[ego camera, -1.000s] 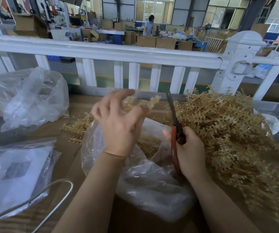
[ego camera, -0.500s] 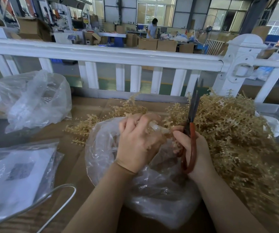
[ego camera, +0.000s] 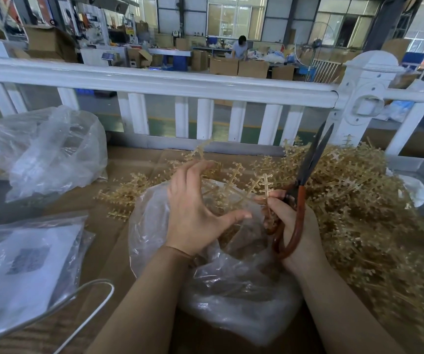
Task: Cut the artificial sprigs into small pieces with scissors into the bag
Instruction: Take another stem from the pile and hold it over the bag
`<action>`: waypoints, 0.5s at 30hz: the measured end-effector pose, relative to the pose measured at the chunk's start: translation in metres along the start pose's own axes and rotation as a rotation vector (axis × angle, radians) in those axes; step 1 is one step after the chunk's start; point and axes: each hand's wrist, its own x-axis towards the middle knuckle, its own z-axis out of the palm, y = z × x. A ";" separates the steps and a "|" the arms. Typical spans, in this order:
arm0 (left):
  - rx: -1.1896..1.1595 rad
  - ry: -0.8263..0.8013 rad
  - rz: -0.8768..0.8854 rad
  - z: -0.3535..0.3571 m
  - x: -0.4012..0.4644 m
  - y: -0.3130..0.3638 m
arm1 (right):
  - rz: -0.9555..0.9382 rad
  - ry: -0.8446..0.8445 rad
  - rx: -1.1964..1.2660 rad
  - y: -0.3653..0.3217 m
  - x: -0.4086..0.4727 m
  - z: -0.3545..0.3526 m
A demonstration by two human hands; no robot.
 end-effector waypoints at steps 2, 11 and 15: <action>-0.028 -0.028 -0.006 0.001 0.000 -0.002 | -0.004 -0.003 0.024 0.000 0.001 -0.001; -0.482 0.041 -0.545 0.004 0.002 -0.008 | -0.074 -0.016 -0.157 0.003 0.000 -0.003; -0.745 0.120 -0.557 0.000 0.006 -0.011 | -0.089 -0.023 -0.217 0.003 -0.001 -0.001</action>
